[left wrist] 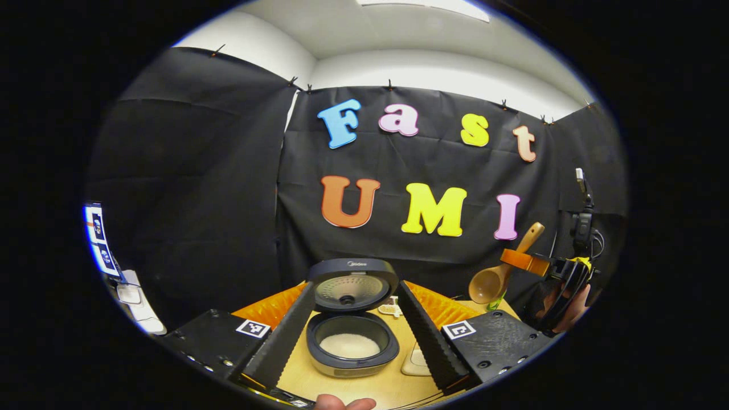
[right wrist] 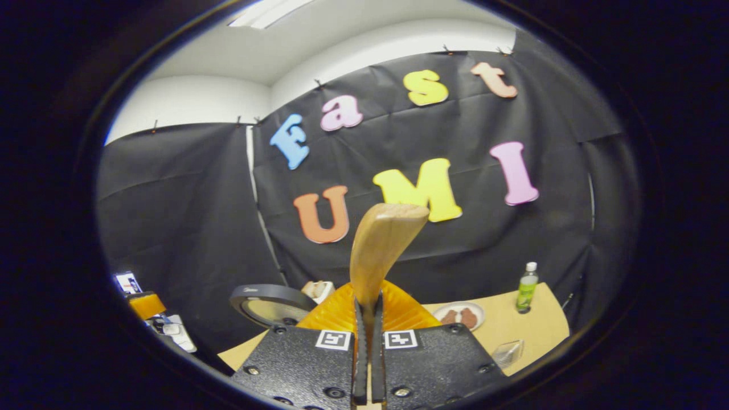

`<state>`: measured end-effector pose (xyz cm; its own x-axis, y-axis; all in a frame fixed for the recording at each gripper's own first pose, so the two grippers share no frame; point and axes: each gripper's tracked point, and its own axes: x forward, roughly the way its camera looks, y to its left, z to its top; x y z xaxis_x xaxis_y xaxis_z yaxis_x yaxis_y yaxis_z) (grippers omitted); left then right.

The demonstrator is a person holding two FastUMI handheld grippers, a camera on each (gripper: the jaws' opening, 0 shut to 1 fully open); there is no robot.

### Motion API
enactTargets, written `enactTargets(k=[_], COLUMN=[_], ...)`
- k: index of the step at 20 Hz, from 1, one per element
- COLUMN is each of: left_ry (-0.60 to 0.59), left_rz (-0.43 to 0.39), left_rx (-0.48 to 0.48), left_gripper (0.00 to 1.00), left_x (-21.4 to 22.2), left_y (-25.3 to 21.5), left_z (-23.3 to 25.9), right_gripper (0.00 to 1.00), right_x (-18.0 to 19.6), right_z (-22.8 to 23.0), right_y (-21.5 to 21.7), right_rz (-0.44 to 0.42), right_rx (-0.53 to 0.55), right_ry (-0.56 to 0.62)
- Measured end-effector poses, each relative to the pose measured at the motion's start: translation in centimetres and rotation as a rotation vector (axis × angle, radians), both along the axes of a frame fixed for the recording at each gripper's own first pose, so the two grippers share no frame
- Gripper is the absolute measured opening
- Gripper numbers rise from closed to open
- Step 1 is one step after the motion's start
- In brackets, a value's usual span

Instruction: Close the left gripper, press the button to open the rice cooker; take a wooden spoon from the chopstick holder with the right hand, scoop a spoonful of rice and pour it into the rice cooker, then put the wooden spoon back into the chopstick holder.

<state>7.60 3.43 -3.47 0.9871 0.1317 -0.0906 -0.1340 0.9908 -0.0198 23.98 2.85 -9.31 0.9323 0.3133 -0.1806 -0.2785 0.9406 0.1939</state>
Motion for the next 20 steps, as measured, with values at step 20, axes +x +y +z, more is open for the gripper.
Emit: enactTargets(k=[20], left_ry=[0.112], left_rz=[0.025], left_rx=[-0.011], left_gripper=[0.95], left_x=[6.0], left_y=[-3.7], left_z=[-1.5], right_gripper=[0.08], right_x=[7.8], right_z=[-25.2], right_y=[-22.5], right_rz=[-0.381], right_rx=[-0.045], right_ry=[0.325])
